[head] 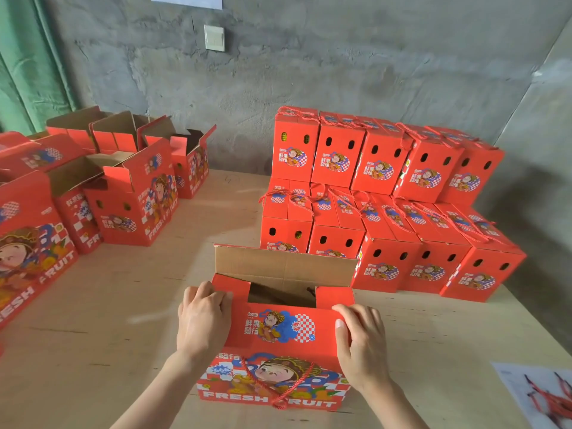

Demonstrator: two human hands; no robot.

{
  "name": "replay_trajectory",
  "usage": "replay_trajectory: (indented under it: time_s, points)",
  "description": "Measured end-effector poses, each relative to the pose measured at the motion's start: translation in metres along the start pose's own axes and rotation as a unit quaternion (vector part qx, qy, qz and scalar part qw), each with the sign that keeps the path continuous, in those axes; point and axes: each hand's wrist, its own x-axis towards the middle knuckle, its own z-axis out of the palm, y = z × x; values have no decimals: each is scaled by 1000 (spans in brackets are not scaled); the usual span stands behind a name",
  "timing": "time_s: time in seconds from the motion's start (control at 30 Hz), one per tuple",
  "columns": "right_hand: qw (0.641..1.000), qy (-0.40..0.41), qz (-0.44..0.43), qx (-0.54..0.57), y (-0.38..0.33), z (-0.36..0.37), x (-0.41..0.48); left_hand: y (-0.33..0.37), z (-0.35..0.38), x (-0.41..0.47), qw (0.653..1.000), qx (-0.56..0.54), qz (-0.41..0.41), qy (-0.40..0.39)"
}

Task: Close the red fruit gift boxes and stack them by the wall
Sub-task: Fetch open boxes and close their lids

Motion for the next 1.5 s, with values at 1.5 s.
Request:
replay_trajectory:
  time_s: [1.5]
  points:
    - [944,-221,216,117,-10,4,53,2,0,12,997,-2,60,-49]
